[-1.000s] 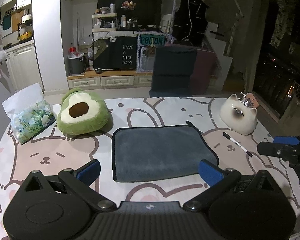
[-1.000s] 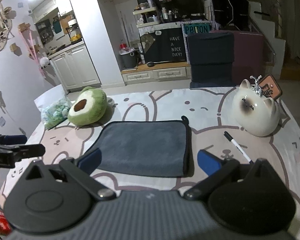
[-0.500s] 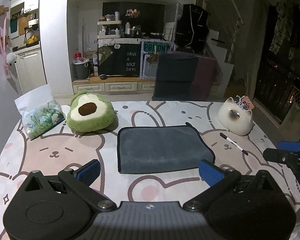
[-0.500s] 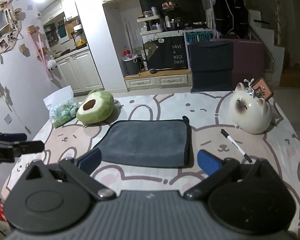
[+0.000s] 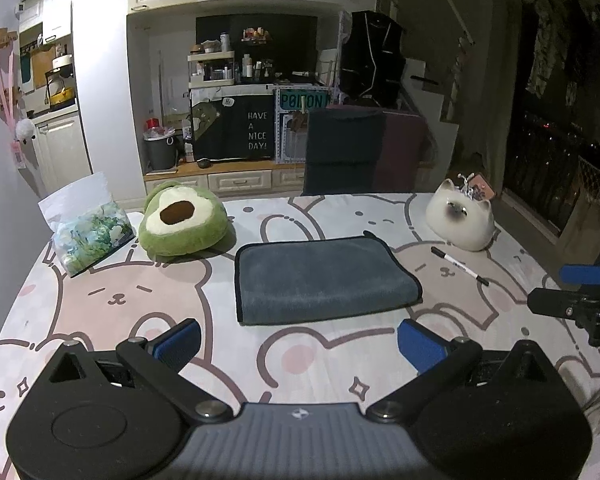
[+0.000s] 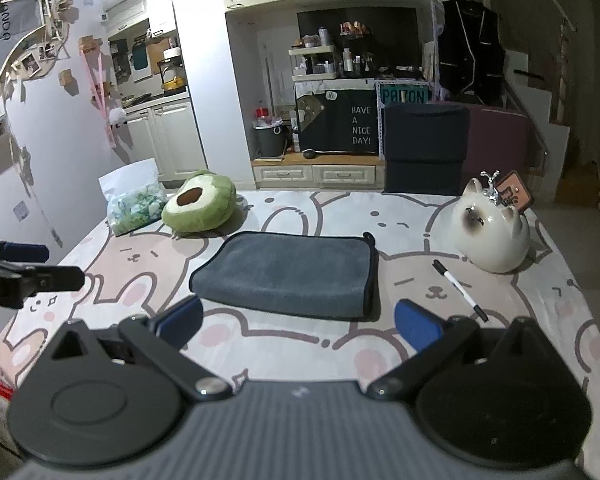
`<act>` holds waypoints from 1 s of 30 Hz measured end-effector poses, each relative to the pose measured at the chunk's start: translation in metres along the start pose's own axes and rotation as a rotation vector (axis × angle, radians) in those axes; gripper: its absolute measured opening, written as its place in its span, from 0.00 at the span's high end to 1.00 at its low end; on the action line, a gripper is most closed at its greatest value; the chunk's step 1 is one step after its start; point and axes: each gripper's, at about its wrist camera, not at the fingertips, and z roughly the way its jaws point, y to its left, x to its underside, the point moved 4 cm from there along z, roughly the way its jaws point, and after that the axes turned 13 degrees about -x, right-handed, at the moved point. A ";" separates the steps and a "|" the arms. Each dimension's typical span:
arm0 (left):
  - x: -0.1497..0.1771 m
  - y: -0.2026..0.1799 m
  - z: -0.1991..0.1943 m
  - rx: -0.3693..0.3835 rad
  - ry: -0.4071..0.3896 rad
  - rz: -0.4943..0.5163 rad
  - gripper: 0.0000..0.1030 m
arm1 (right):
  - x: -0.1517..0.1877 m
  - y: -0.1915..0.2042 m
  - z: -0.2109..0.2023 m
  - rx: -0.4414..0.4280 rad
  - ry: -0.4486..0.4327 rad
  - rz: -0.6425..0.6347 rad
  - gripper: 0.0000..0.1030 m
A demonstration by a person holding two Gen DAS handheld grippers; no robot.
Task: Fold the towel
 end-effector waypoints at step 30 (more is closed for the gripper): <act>0.048 -0.015 -0.023 0.008 0.010 0.030 0.00 | 0.038 0.021 -0.020 0.021 -0.001 -0.051 0.00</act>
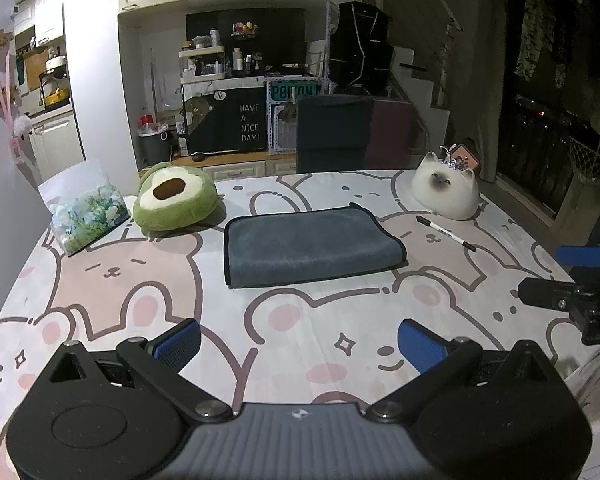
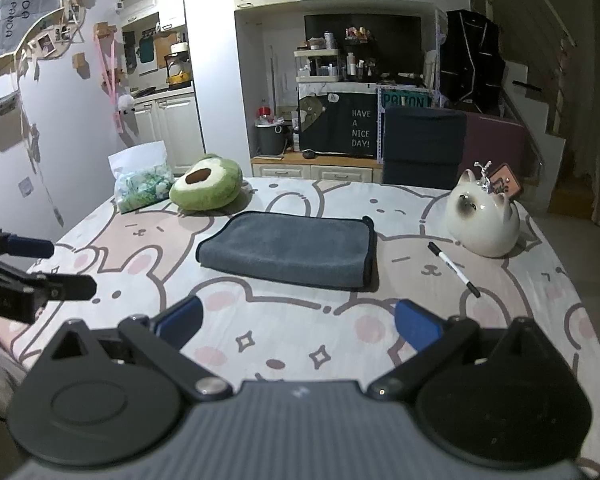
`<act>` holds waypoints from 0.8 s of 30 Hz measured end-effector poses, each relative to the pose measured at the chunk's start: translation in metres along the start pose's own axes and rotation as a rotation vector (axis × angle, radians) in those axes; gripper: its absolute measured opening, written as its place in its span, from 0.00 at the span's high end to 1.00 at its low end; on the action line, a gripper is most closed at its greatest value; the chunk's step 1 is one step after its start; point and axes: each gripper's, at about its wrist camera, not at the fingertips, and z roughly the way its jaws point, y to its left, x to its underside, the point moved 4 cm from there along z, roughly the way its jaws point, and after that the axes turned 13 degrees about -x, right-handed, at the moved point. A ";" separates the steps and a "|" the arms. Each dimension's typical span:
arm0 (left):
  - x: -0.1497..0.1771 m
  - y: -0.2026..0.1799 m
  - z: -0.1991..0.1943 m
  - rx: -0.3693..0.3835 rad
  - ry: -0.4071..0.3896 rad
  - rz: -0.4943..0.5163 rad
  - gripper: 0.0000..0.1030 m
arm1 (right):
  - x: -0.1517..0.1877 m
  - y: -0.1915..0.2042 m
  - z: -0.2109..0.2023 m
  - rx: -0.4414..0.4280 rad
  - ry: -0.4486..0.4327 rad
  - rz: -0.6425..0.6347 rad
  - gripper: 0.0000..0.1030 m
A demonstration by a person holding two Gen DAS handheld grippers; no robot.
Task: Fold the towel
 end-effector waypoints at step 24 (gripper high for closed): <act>0.003 0.005 -0.001 -0.007 -0.006 0.000 0.00 | 0.003 0.000 -0.002 -0.019 -0.017 0.000 0.00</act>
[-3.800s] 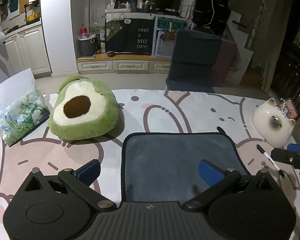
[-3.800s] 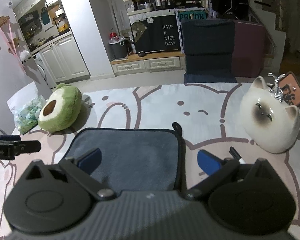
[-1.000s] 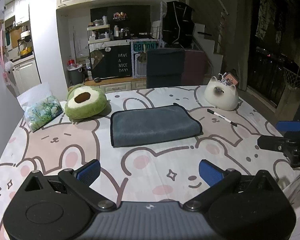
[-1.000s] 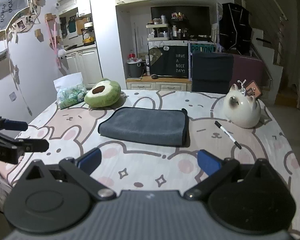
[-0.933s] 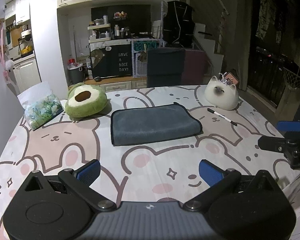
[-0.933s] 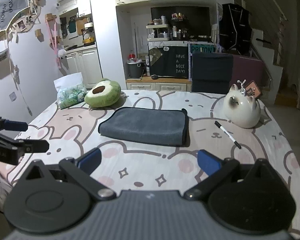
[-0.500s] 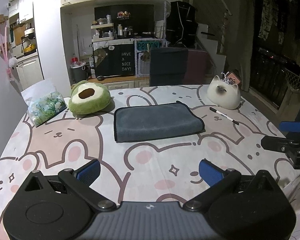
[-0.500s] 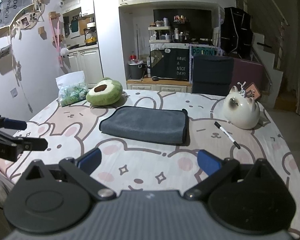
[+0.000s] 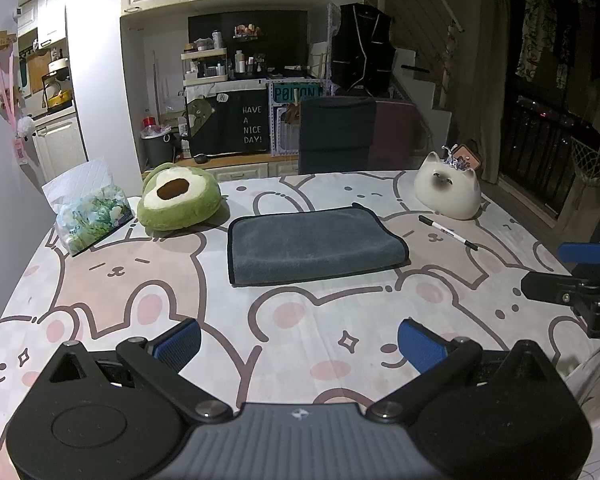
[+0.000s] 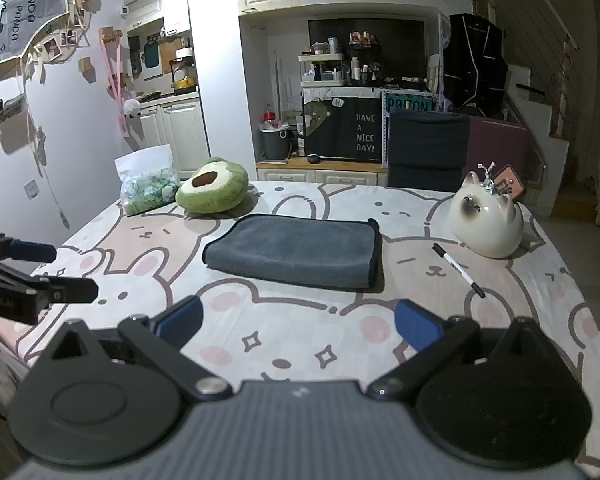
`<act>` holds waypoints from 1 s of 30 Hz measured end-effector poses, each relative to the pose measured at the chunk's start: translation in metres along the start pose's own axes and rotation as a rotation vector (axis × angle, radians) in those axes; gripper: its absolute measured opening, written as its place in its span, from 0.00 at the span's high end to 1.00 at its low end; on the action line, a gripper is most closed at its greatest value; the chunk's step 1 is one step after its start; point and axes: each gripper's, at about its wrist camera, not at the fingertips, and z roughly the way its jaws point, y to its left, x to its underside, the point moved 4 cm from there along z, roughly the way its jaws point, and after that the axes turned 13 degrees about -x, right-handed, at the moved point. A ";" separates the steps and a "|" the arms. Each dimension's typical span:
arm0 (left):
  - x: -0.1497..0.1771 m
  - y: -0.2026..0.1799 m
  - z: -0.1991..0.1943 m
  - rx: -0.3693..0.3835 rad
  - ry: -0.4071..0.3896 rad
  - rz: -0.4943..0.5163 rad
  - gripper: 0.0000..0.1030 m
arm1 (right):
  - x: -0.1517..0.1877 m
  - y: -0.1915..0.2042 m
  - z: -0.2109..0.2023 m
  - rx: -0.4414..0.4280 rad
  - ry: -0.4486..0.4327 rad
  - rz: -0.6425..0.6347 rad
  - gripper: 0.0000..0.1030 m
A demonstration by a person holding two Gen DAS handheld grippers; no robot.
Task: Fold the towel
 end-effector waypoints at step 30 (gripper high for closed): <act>0.000 -0.001 0.000 -0.001 -0.001 0.000 0.00 | 0.000 0.004 0.001 -0.007 0.000 -0.001 0.00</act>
